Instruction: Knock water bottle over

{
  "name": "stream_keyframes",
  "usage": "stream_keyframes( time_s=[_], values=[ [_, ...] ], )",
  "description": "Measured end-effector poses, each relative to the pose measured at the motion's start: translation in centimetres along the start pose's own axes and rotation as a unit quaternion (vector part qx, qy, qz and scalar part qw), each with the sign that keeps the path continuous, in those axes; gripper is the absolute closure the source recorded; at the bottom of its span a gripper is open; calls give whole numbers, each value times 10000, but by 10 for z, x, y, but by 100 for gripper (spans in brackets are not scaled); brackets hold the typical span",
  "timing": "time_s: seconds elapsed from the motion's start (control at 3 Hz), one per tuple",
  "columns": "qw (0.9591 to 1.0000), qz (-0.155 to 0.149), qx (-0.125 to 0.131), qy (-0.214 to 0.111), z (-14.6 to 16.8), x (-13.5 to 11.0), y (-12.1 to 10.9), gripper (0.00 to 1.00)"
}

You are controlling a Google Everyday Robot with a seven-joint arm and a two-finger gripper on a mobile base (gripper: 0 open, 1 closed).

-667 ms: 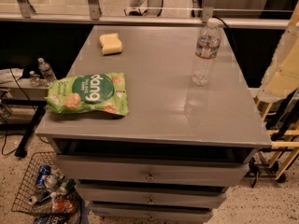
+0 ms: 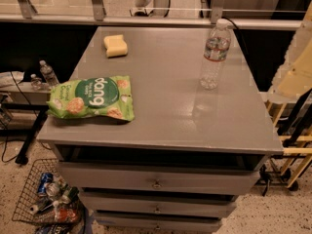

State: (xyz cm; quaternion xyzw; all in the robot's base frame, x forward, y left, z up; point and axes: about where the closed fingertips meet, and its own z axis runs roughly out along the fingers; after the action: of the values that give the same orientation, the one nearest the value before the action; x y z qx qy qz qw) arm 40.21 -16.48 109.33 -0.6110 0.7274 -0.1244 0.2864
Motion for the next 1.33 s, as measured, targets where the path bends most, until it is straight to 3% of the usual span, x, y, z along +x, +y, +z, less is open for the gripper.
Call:
stream_keyframes(
  time_s=[0.33,0.67,1.0,1.33],
  values=[
    [9978,461,-170,-448,44,21,-8,0],
    [9851,1102,-429,-1246,122,31,-24,0],
    [9623,1680,-462,-2087,210,24,-49,0],
    [9578,1853,-246,-2182,226,27,-64,0]
  ],
)
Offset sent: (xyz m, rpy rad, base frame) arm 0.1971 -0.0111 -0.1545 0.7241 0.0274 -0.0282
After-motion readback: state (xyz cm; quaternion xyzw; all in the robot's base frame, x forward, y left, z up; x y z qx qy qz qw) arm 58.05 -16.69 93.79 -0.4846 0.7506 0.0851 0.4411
